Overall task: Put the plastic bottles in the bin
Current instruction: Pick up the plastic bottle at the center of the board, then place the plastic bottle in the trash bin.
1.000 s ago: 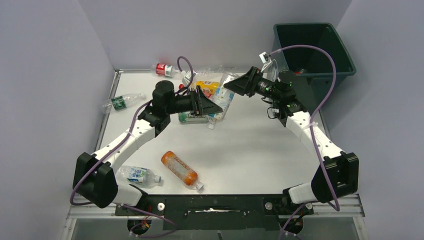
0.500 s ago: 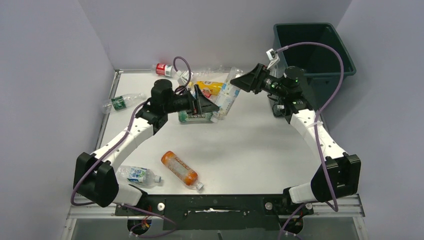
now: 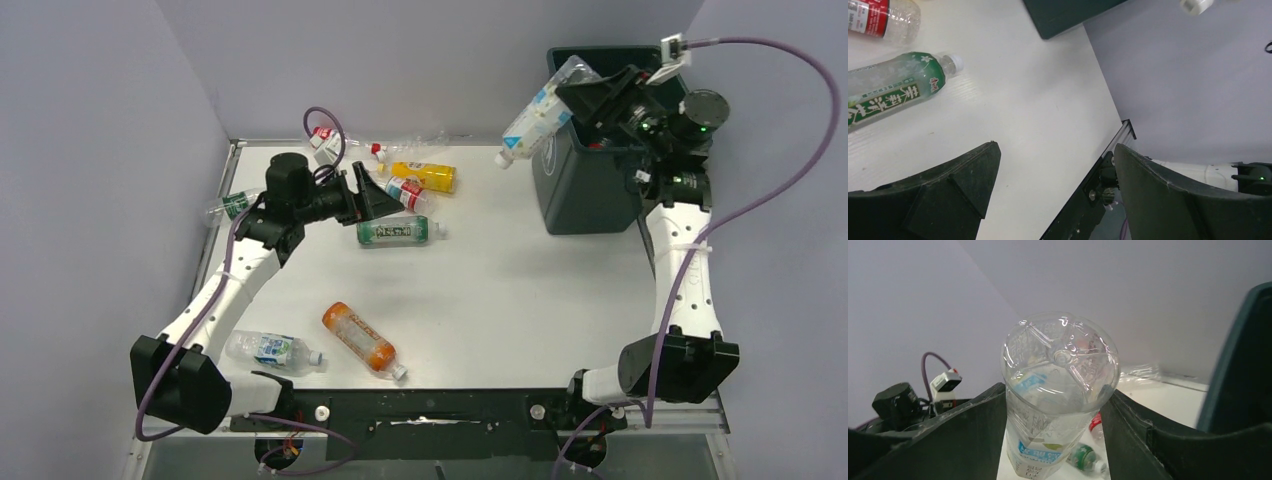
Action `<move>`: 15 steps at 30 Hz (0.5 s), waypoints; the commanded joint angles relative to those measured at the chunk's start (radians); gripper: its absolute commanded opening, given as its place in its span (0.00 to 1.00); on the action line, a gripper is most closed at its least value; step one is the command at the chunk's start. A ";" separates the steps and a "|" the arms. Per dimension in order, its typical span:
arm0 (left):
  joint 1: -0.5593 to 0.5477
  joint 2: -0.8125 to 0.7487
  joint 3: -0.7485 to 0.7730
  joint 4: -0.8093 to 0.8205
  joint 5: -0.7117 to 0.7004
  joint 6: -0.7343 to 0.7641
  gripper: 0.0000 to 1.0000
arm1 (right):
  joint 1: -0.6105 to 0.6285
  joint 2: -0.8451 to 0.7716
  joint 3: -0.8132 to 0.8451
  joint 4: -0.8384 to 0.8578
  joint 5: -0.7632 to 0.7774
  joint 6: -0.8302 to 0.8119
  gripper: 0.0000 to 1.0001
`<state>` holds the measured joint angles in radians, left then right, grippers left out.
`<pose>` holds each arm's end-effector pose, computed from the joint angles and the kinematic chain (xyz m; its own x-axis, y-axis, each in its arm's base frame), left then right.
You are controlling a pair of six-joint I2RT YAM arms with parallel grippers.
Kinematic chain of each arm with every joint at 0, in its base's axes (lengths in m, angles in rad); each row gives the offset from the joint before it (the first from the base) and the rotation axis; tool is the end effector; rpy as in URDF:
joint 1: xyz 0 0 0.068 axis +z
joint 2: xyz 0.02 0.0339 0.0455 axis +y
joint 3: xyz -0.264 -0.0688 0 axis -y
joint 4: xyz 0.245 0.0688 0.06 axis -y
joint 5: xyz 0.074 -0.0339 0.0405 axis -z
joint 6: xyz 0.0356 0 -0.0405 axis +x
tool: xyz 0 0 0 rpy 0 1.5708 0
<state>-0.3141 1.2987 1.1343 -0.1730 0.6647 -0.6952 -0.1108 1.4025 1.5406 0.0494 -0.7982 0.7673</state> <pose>0.2755 -0.1126 0.3531 -0.7521 -0.2858 -0.5938 0.4102 0.5023 -0.7612 0.3082 -0.0086 0.4854 -0.2985 0.5207 -0.7998 -0.5764 0.5696 0.5859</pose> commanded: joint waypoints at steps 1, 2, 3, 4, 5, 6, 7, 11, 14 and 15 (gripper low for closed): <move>0.013 -0.034 0.040 -0.085 -0.032 0.071 0.85 | -0.135 -0.003 0.104 0.022 -0.024 0.028 0.60; 0.014 -0.038 0.038 -0.105 -0.041 0.080 0.85 | -0.164 0.002 0.115 0.033 -0.026 0.042 0.60; 0.015 -0.041 0.037 -0.122 -0.050 0.090 0.85 | -0.194 0.006 0.123 0.049 -0.029 0.060 0.60; 0.016 -0.046 0.034 -0.141 -0.060 0.100 0.85 | -0.224 0.007 0.125 0.074 -0.034 0.082 0.60; 0.019 -0.049 0.032 -0.159 -0.072 0.108 0.85 | -0.249 0.011 0.125 0.102 -0.037 0.104 0.60; 0.020 -0.053 0.030 -0.176 -0.082 0.115 0.85 | -0.274 0.013 0.124 0.128 -0.038 0.128 0.60; 0.021 -0.056 0.029 -0.193 -0.094 0.123 0.85 | -0.293 0.017 0.123 0.156 -0.038 0.147 0.60; 0.025 -0.070 0.031 -0.269 -0.141 0.152 0.85 | -0.361 0.033 0.122 0.214 -0.002 0.168 0.61; 0.027 -0.084 0.029 -0.307 -0.165 0.168 0.85 | -0.393 0.045 0.121 0.234 0.050 0.152 0.61; 0.027 -0.090 0.026 -0.314 -0.171 0.171 0.85 | -0.398 0.053 0.123 0.241 0.068 0.147 0.61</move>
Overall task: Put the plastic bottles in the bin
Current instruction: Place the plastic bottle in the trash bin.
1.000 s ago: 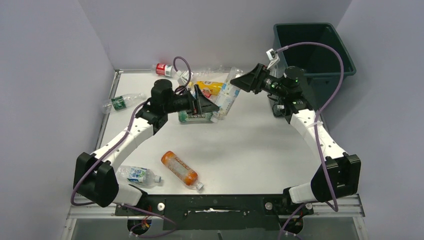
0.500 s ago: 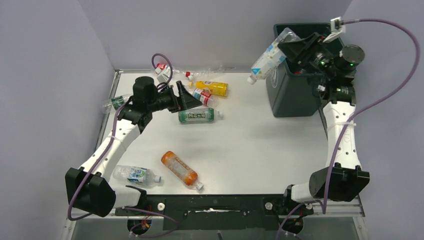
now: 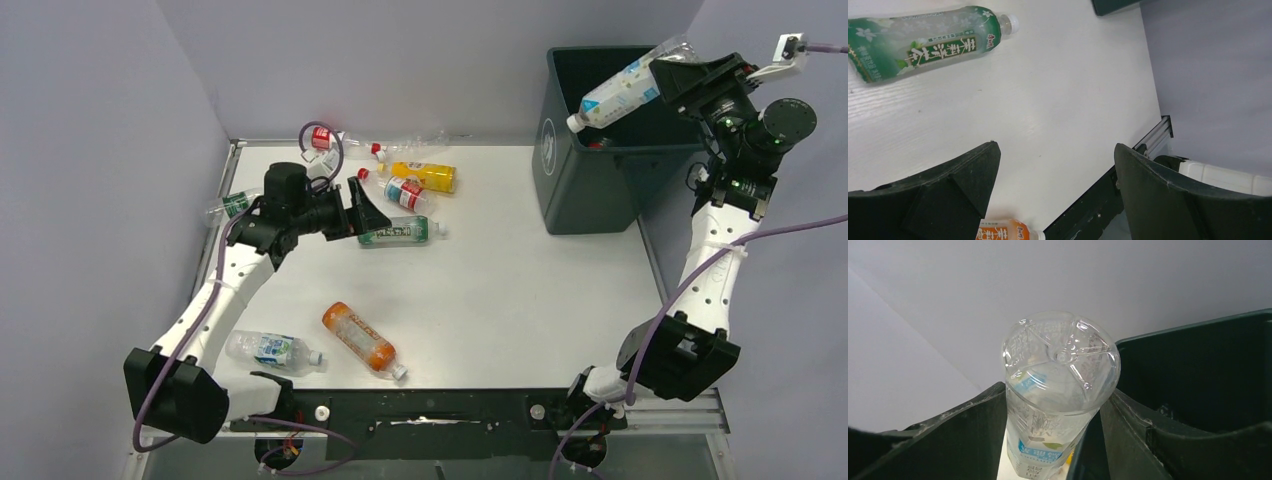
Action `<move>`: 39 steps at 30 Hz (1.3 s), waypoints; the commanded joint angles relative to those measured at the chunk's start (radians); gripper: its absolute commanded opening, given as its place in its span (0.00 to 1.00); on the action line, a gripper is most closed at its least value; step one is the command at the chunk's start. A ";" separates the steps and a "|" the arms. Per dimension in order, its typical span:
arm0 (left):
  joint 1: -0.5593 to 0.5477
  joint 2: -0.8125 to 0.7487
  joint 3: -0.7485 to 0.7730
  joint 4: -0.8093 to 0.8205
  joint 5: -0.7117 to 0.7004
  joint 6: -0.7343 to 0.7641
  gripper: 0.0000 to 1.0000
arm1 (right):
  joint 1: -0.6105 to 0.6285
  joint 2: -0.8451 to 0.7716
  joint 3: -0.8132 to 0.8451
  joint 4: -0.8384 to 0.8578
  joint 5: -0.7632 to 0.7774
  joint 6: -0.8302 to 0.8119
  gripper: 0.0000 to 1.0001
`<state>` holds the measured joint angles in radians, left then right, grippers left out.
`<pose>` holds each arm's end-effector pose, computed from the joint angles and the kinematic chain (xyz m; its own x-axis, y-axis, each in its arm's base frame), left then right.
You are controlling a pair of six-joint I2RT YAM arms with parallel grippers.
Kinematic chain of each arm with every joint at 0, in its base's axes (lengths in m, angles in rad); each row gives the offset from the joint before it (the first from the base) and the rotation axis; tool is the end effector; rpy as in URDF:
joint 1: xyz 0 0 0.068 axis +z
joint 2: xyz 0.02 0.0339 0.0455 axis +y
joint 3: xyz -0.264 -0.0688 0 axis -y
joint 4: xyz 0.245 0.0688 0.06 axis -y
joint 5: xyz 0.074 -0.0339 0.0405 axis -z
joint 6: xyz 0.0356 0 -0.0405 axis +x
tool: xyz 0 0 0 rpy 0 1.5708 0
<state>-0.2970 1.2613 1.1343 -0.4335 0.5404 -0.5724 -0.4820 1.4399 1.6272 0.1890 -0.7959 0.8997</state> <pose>0.2612 -0.0991 0.3379 -0.7889 -0.2443 -0.5638 0.2859 0.6663 -0.6887 0.2839 -0.1198 0.5162 -0.0046 0.6208 -0.7840 -0.4195 0.7105 0.5651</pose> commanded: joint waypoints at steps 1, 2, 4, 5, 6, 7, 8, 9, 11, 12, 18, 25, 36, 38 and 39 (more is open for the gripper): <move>0.010 -0.056 0.023 -0.060 -0.051 0.050 0.85 | -0.032 0.024 0.039 0.107 0.086 0.009 0.61; 0.011 -0.060 0.021 -0.066 -0.054 0.051 0.85 | -0.034 0.032 0.043 0.105 0.103 0.001 0.61; 0.012 -0.065 0.018 -0.075 -0.059 0.052 0.85 | -0.035 0.048 0.048 0.101 0.137 -0.017 0.61; 0.012 -0.068 0.018 -0.080 -0.066 0.052 0.85 | -0.035 0.055 0.048 0.098 0.156 -0.025 0.61; 0.012 -0.071 0.016 -0.085 -0.068 0.053 0.85 | -0.035 0.062 0.049 0.094 0.170 -0.037 0.61; 0.013 -0.074 0.017 -0.090 -0.068 0.054 0.85 | -0.035 0.070 0.049 0.092 0.179 -0.043 0.62; 0.013 -0.076 0.016 -0.093 -0.079 0.054 0.85 | -0.035 0.078 0.051 0.088 0.189 -0.050 0.62; 0.013 -0.077 0.017 -0.098 -0.093 0.055 0.85 | -0.034 0.087 0.053 0.080 0.198 -0.060 0.62; 0.014 -0.076 0.017 -0.109 -0.108 0.057 0.85 | -0.031 0.108 0.059 0.062 0.204 -0.078 0.63; 0.015 -0.077 0.018 -0.115 -0.118 0.057 0.85 | -0.029 0.117 0.062 0.051 0.205 -0.087 0.64; 0.027 -0.068 0.016 -0.145 -0.177 0.054 0.85 | -0.010 0.137 0.070 -0.027 0.220 -0.148 0.77; 0.033 -0.065 0.017 -0.164 -0.219 0.049 0.85 | 0.023 0.123 0.095 -0.115 0.230 -0.208 0.91; 0.039 -0.052 0.022 -0.230 -0.308 0.025 0.85 | 0.207 -0.033 0.080 -0.297 0.253 -0.373 0.94; 0.039 -0.051 0.028 -0.271 -0.346 0.011 0.85 | 0.267 -0.076 0.033 -0.336 0.277 -0.413 0.94; 0.040 -0.052 0.031 -0.294 -0.370 0.001 0.85 | 0.300 -0.098 0.010 -0.349 0.290 -0.429 0.94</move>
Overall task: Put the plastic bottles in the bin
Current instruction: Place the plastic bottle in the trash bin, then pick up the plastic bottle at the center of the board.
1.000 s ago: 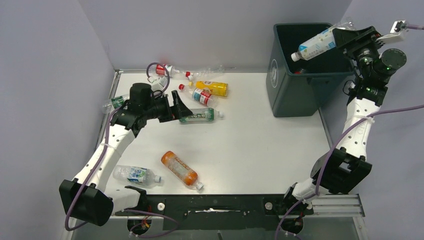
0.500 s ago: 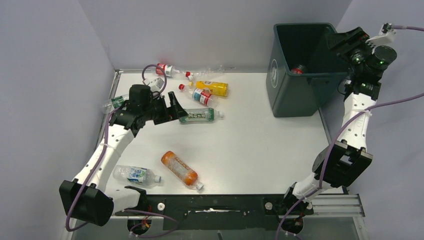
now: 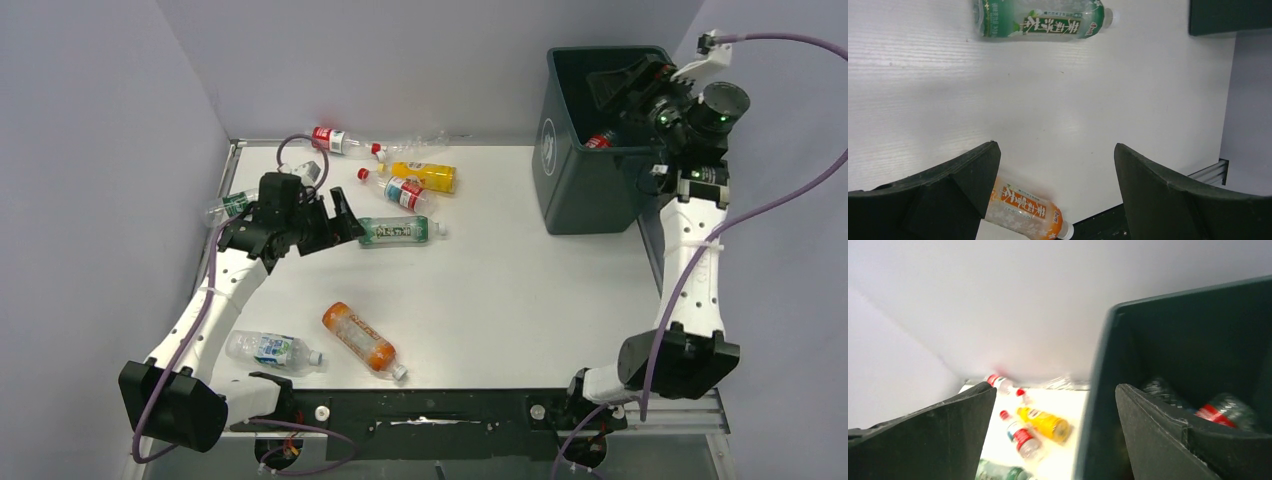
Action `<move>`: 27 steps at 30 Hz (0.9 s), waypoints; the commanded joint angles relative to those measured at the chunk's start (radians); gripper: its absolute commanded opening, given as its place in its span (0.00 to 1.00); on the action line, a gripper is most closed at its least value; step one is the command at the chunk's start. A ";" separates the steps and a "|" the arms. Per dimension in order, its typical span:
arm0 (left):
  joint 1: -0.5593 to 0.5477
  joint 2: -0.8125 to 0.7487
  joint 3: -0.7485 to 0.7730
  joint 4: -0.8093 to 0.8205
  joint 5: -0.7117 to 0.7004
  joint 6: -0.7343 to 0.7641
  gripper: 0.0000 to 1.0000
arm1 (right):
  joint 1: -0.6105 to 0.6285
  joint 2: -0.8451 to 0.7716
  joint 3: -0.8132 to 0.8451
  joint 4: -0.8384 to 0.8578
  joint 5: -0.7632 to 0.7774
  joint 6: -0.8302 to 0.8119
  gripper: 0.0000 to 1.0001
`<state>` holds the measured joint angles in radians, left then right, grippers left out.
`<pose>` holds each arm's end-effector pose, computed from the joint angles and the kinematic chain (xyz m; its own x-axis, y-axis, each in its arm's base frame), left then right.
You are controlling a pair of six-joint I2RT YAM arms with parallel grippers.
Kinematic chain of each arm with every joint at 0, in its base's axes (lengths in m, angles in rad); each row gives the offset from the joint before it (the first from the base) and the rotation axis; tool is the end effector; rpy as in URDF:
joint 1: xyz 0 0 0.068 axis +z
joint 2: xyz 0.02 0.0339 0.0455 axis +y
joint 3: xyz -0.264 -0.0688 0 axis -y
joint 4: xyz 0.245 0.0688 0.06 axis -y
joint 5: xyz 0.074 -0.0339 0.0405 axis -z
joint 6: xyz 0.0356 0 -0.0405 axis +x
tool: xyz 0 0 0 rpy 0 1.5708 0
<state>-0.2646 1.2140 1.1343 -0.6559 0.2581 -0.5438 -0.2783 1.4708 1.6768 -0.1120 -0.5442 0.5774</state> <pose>0.2459 -0.0760 0.3284 -0.7796 -0.3071 -0.5459 0.0376 0.8471 -0.5302 0.3177 -0.0716 0.4948 -0.0666 0.5047 -0.8607 -0.2676 0.8220 0.5027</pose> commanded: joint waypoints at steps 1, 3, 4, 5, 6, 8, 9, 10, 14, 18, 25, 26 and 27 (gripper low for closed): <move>0.007 -0.005 0.031 -0.096 -0.108 -0.041 0.85 | 0.126 -0.149 -0.062 -0.067 0.055 -0.122 0.94; 0.007 -0.005 0.029 -0.154 -0.143 -0.076 0.85 | 0.196 -0.182 -0.099 -0.097 0.079 -0.148 0.95; 0.007 -0.006 0.027 -0.177 -0.158 -0.101 0.85 | 0.225 -0.195 -0.115 -0.111 0.091 -0.155 0.95; 0.007 -0.008 0.024 -0.200 -0.170 -0.124 0.85 | 0.256 -0.205 -0.129 -0.123 0.099 -0.160 0.95; 0.007 -0.010 0.020 -0.218 -0.178 -0.154 0.85 | 0.291 -0.213 -0.143 -0.135 0.101 -0.167 0.95; 0.005 -0.019 0.009 -0.248 -0.197 -0.192 0.86 | 0.366 -0.224 -0.173 -0.153 0.113 -0.182 0.95; 0.005 -0.025 0.003 -0.260 -0.211 -0.226 0.86 | 0.404 -0.225 -0.187 -0.166 0.121 -0.190 0.95; 0.004 -0.031 -0.005 -0.267 -0.218 -0.246 0.85 | 0.445 -0.224 -0.199 -0.180 0.127 -0.200 0.95; 0.006 -0.043 0.004 -0.308 -0.287 -0.296 0.86 | 0.610 -0.219 -0.269 -0.229 0.169 -0.233 0.94; 0.009 -0.054 0.038 -0.288 -0.343 -0.304 0.86 | 0.803 -0.233 -0.399 -0.237 0.245 -0.249 0.93; 0.016 -0.062 0.084 -0.207 -0.379 -0.242 0.86 | 1.076 -0.228 -0.603 -0.186 0.332 -0.222 0.92; 0.017 -0.064 0.090 -0.193 -0.381 -0.231 0.86 | 1.111 -0.220 -0.619 -0.181 0.344 -0.216 0.92; 0.020 -0.066 0.096 -0.182 -0.380 -0.217 0.86 | 1.143 -0.210 -0.631 -0.175 0.355 -0.212 0.92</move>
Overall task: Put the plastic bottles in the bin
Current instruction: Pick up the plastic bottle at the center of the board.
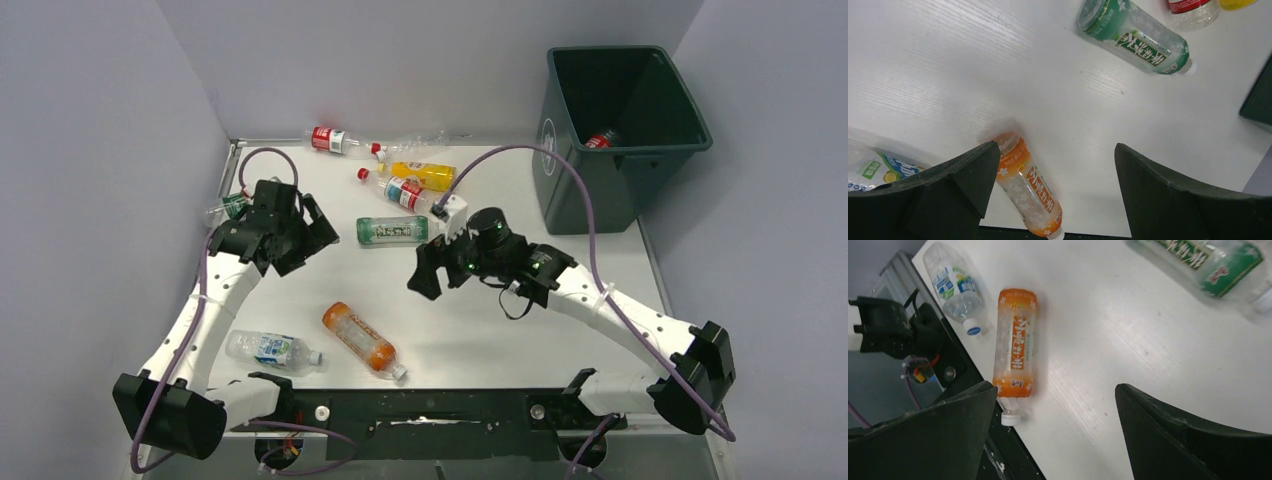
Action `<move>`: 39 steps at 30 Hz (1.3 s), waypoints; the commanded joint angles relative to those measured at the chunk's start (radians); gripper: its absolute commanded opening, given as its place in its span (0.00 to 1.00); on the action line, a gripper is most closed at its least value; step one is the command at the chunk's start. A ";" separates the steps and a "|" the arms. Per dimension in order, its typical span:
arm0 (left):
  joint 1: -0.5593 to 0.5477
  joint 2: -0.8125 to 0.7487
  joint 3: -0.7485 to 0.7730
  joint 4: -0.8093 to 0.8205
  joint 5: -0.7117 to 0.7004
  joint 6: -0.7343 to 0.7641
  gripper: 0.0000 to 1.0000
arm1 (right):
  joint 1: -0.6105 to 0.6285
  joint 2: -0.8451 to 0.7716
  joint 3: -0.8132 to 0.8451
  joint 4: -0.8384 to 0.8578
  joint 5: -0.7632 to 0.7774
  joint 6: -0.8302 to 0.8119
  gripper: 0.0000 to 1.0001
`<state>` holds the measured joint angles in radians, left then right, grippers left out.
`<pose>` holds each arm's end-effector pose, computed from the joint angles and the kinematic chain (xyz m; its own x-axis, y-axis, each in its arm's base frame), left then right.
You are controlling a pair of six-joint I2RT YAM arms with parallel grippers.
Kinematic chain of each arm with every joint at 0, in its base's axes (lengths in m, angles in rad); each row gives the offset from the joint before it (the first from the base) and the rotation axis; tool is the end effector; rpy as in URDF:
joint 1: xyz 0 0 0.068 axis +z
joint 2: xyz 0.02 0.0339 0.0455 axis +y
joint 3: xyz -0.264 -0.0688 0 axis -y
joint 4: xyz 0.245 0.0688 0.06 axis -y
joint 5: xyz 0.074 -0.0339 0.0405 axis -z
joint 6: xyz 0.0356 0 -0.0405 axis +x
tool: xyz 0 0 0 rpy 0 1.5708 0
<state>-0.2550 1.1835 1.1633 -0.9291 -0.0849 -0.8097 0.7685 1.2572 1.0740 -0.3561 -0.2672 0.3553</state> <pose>0.2235 -0.0551 0.3240 -0.6900 -0.5657 -0.4515 -0.4292 0.8221 -0.3740 0.1972 0.2037 0.3234 -0.6360 -0.1482 -0.7573 -0.6528 0.6267 0.4256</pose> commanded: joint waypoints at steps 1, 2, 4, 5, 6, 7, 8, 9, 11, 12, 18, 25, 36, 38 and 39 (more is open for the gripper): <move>0.013 -0.040 0.073 0.105 -0.031 0.065 0.86 | 0.125 0.014 -0.037 0.074 0.092 0.016 0.92; 0.014 -0.045 0.080 0.119 -0.024 0.081 0.86 | 0.148 0.025 -0.044 0.079 0.104 0.021 0.92; 0.015 -0.060 0.092 0.148 -0.011 0.117 0.86 | 0.182 0.046 -0.055 0.098 0.113 0.038 0.92; 0.016 -0.068 0.098 0.160 -0.001 0.131 0.87 | 0.196 0.059 -0.060 0.110 0.115 0.046 0.92; 0.018 -0.079 0.107 0.173 0.009 0.145 0.87 | 0.208 0.071 -0.063 0.120 0.115 0.051 0.92; 0.017 -0.089 0.113 0.186 0.022 0.157 0.87 | 0.220 0.087 -0.063 0.128 0.115 0.055 0.92; 0.018 -0.102 0.119 0.197 0.040 0.171 0.87 | 0.233 0.105 -0.060 0.134 0.117 0.056 0.92; 0.020 -0.119 0.126 0.206 0.053 0.180 0.87 | 0.248 0.125 -0.054 0.136 0.122 0.056 0.92; 0.019 -0.146 0.137 0.224 0.079 0.196 0.88 | 0.274 0.166 -0.041 0.142 0.130 0.054 0.92; 0.020 -0.163 0.139 0.237 0.096 0.203 0.88 | 0.284 0.187 -0.034 0.144 0.132 0.054 0.92; 0.020 -0.263 0.130 0.313 0.176 0.214 0.89 | 0.324 0.309 0.013 0.167 0.118 0.052 0.92; 0.021 -0.332 0.147 0.360 0.206 0.219 0.89 | 0.365 0.414 0.091 0.155 0.109 0.038 0.91; 0.020 -0.380 0.138 0.372 0.181 0.227 0.90 | 0.413 0.536 0.196 0.116 0.091 0.023 0.90; 0.021 -0.380 0.139 0.365 0.156 0.233 0.90 | 0.417 0.555 0.212 0.102 0.093 0.019 0.89; 0.020 -0.378 0.141 0.356 0.136 0.236 0.90 | 0.418 0.565 0.220 0.094 0.096 0.017 0.89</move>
<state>-0.2401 0.8124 1.2636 -0.6262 0.0998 -0.6033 1.1755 1.8011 1.2297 -0.2604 -0.1703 0.3950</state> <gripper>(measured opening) 0.895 0.896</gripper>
